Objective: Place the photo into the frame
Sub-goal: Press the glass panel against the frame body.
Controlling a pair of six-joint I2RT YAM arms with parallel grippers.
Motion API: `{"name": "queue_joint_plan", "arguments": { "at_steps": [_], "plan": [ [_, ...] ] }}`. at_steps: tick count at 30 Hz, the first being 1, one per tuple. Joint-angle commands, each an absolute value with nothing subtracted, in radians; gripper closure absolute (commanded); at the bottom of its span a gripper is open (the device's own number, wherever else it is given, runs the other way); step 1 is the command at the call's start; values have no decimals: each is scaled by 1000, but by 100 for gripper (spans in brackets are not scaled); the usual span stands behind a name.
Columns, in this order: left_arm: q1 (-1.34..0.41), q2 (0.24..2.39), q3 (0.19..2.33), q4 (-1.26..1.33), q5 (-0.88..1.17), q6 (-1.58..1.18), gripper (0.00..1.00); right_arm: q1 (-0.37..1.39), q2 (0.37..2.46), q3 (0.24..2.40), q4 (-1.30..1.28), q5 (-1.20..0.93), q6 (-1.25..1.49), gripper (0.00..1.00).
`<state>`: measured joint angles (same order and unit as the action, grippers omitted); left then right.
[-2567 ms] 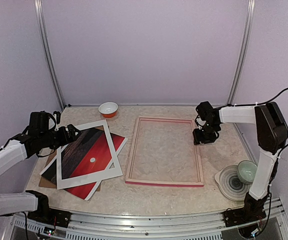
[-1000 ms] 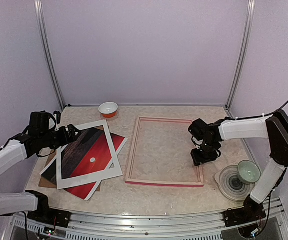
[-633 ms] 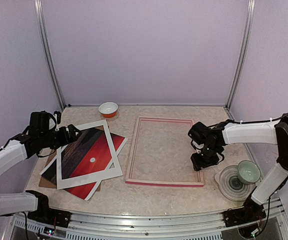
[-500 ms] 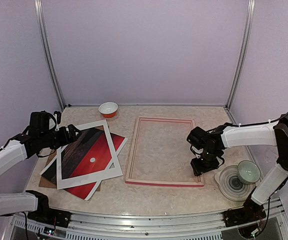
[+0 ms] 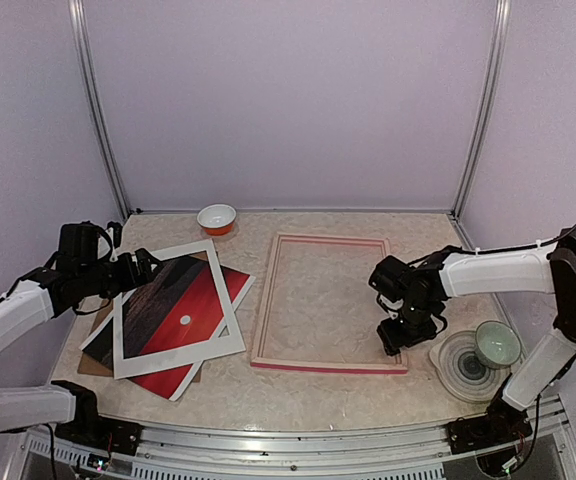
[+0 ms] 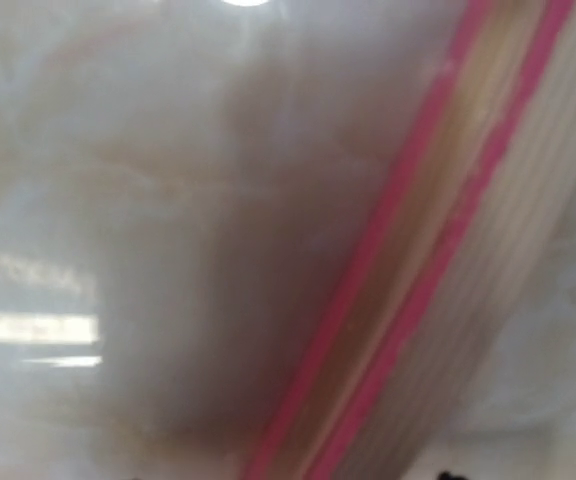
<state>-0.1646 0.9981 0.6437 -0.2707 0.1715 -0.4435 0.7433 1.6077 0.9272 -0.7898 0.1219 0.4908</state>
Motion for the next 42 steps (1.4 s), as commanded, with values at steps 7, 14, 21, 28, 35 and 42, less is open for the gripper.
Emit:
{"name": "queue_joint_plan", "arguments": {
  "at_steps": [7,14,21,28,35,42],
  "plan": [
    [-170,973,634,-272,167,-433,1,719,1667,1193,-844,317,413,25],
    [-172,970,634,-273,166,-432,1,680,1810,1445,-810,331,331,20],
    [-172,968,634,-273,163,-431,1,675,2069,1763,-819,321,277,4],
    [-172,971,634,-276,156,-431,1,675,2287,2036,-810,288,270,1],
    [-172,976,634,-277,153,-431,1,670,2395,2118,-732,275,277,1],
    [-172,976,634,-278,150,-431,1,643,2429,2114,-651,249,330,1]
  ]
}}
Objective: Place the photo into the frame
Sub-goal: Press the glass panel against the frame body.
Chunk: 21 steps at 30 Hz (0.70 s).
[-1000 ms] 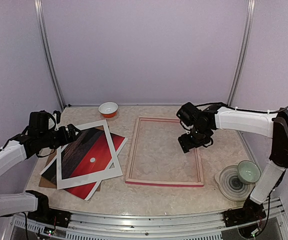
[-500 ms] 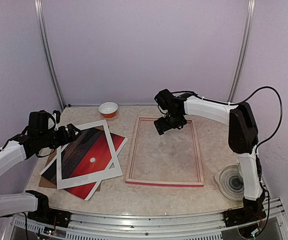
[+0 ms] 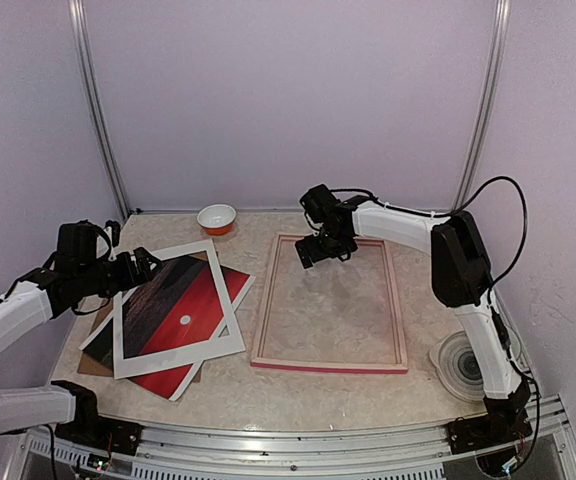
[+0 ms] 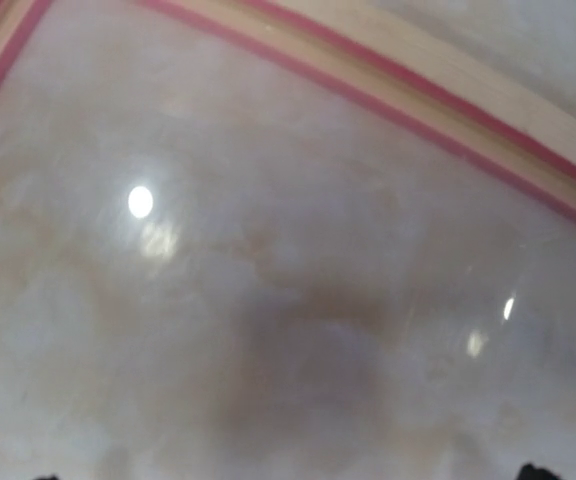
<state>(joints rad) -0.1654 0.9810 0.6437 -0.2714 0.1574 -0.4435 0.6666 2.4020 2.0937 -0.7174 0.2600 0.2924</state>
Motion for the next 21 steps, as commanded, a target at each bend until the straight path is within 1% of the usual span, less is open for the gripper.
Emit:
{"name": "queue_joint_plan", "arguments": {
  "at_steps": [1,5,8,13,21],
  "plan": [
    [-172,976,634,-278,150,-431,1,642,2435,2121,-651,238,336,1],
    [-172,976,634,-278,149,-431,1,646,2436,2103,-582,143,343,1],
    [-172,976,634,-278,150,-431,1,670,2453,2107,-550,118,311,1],
    [-175,972,634,-280,147,-433,1,726,2474,2102,-532,147,247,1],
    [-175,971,634,-280,149,-431,1,784,2454,2006,-488,159,218,1]
  ]
}}
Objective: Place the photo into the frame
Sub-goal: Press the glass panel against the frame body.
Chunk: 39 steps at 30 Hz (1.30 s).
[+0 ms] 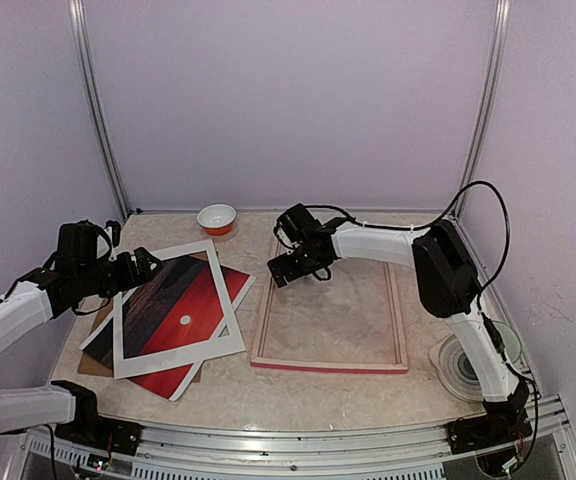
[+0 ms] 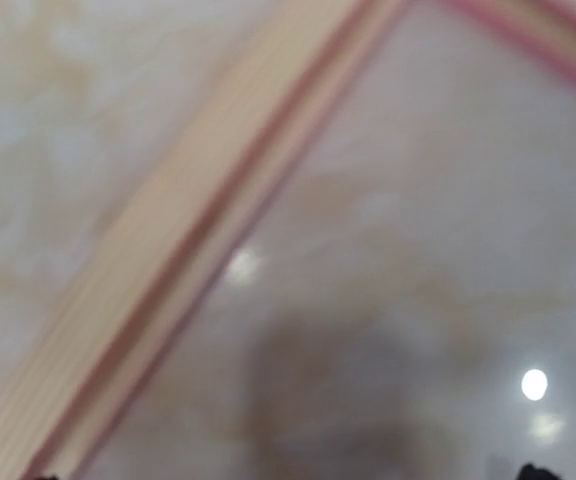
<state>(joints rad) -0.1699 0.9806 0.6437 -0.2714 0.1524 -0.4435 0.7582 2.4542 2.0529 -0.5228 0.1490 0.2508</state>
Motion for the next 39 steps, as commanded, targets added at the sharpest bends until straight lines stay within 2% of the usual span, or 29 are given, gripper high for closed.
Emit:
{"name": "queue_joint_plan", "arguments": {
  "at_steps": [1,13,23,39],
  "plan": [
    [-175,971,634,-280,149,-431,1,791,2454,2000,-492,166,217,1],
    [-175,968,634,-280,150,-431,1,841,2378,1870,-484,194,185,1],
    [-175,968,634,-278,151,-431,1,881,2230,1724,-439,119,146,1],
    [-178,963,634,-279,147,-431,1,1002,2207,1651,-481,130,21,1]
  ]
}}
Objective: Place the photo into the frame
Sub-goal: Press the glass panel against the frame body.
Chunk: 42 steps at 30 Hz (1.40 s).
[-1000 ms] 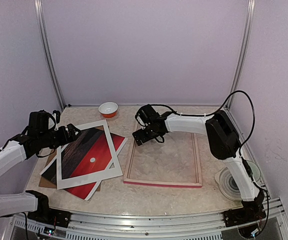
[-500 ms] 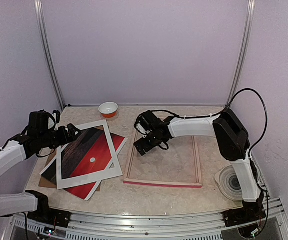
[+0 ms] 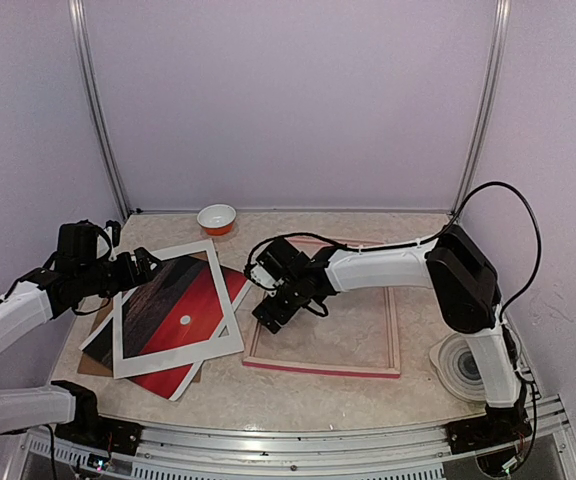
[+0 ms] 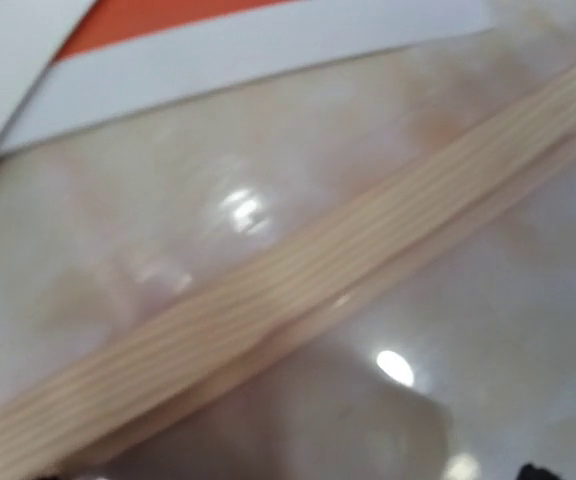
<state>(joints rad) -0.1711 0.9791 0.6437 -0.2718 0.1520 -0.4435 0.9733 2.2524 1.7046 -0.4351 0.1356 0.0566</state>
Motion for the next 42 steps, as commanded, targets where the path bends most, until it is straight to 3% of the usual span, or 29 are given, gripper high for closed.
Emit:
{"name": "queue_joint_plan", "arguments": {
  "at_steps": [1,17,42],
  "plan": [
    [-178,963,634,-279,147,-431,1,1006,2194,1631,-485,123,19,1],
    [-177,968,634,-278,156,-430,1,1029,2041,1421,-563,24,-34,1],
    [-176,974,634,-271,178,-430,1,1002,1789,1091,-793,274,201,1]
  ]
}}
